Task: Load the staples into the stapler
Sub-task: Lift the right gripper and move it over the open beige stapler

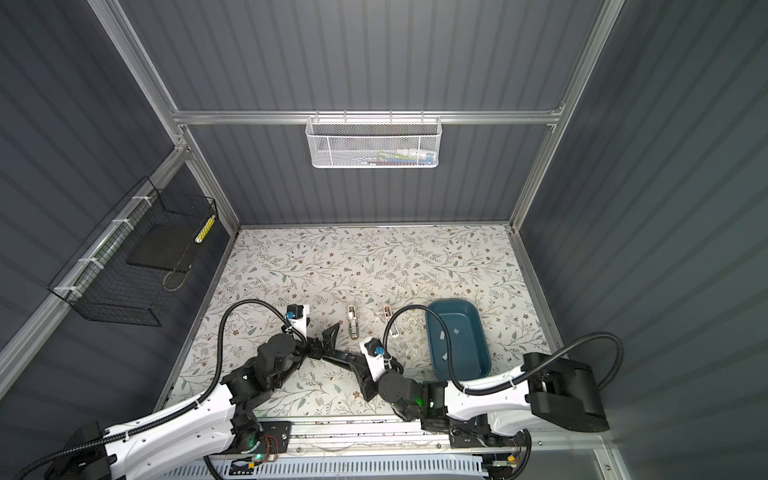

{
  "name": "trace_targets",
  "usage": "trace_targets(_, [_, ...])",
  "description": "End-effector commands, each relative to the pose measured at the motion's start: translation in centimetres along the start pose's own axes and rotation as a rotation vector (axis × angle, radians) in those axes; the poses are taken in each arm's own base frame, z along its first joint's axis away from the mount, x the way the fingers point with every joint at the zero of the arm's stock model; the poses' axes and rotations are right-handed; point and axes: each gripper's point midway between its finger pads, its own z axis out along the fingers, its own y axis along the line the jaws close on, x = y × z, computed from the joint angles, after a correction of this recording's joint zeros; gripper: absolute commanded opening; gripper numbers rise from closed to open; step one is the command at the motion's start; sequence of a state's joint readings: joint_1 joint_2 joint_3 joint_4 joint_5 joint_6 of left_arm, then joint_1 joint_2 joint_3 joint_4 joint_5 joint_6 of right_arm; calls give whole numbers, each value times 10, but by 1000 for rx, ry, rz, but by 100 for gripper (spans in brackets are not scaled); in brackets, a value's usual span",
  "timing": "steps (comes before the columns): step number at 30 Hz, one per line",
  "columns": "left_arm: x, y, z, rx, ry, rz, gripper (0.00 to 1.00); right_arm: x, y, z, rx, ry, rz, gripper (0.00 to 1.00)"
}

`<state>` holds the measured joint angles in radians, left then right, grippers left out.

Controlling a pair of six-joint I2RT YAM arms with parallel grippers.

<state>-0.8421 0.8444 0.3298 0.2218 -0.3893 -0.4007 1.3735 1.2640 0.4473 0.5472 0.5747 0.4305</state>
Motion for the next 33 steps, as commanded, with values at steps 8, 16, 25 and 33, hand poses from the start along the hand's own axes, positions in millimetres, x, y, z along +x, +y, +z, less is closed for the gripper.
trace_targets(8, [-5,21,68,46,236,-143,100,41,-68,46,217,260,2,34])
trace_targets(16, [0,27,75,14,244,-154,100,76,-42,45,176,319,-9,31])
trace_targets(25, [-1,28,75,4,249,-141,100,88,-4,44,108,302,14,39])
trace_targets(33, [-1,30,83,2,262,-145,99,85,-57,74,251,286,31,51])
